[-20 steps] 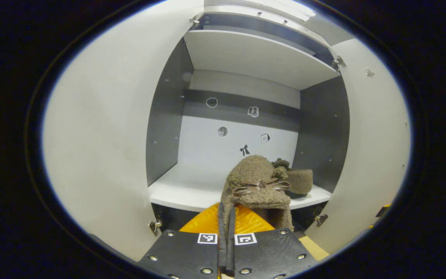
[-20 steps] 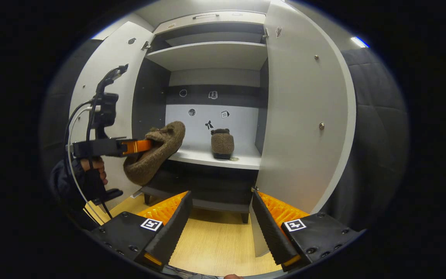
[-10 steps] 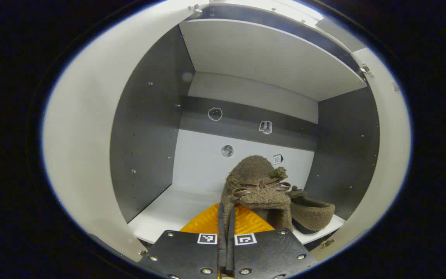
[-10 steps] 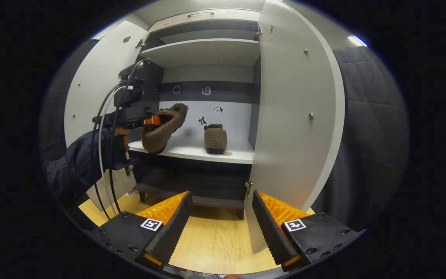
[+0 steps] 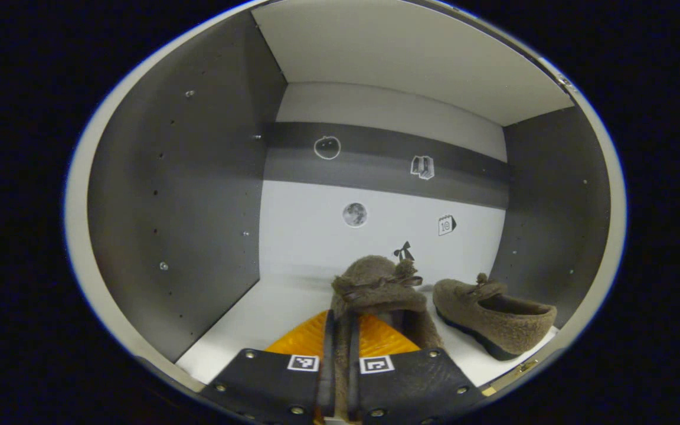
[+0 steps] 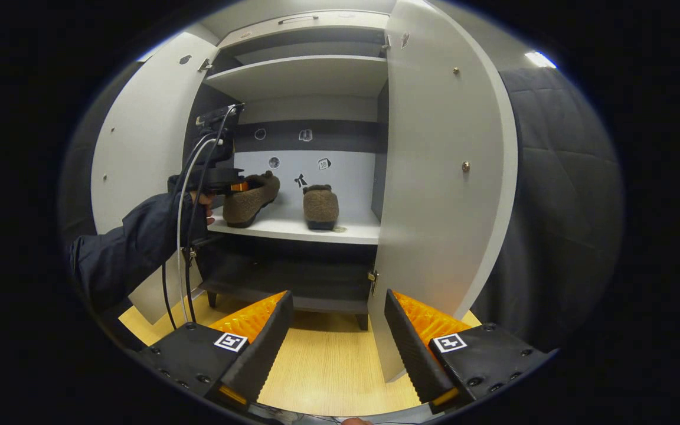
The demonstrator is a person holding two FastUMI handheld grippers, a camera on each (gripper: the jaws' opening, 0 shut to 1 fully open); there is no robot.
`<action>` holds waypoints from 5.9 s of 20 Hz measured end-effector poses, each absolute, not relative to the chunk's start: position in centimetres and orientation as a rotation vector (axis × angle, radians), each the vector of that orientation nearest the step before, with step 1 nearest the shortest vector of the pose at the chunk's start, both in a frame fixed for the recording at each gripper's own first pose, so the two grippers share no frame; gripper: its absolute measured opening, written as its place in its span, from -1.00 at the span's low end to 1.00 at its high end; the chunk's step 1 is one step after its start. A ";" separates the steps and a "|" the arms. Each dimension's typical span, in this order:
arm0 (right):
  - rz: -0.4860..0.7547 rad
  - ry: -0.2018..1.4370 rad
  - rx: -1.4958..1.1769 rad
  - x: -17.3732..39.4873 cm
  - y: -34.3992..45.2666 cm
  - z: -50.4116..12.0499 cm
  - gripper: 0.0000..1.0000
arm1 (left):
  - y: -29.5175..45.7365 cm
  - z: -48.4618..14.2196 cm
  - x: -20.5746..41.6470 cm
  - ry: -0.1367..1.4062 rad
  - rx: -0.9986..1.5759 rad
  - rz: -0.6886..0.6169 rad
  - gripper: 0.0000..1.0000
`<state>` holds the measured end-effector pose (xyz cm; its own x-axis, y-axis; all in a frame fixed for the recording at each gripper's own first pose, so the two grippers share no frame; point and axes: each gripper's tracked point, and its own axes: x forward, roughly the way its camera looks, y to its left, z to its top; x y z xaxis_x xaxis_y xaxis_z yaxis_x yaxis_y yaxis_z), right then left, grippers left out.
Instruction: Grab one shoe with the right hand and put it into the shoe cabinet, grab the other shoe with the left hand and put it into the shoe cabinet; then close the right door with the right hand and the left door with the left hand.
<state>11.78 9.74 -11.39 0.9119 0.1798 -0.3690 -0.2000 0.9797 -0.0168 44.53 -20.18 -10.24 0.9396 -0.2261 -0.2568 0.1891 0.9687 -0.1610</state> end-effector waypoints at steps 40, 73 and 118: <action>-0.158 0.087 -0.020 17.0 -9.5 3.6 0.96 | -6.9 3.3 6.3 0.095 -0.023 -0.153 0.86; 0.090 0.038 -0.015 16.4 11.2 4.6 0.95 | 13.7 3.7 10.6 0.061 -0.008 0.073 0.94; 0.128 0.092 -0.004 8.7 -1.6 0.4 0.96 | -8.8 5.7 11.7 0.024 0.033 -0.089 0.94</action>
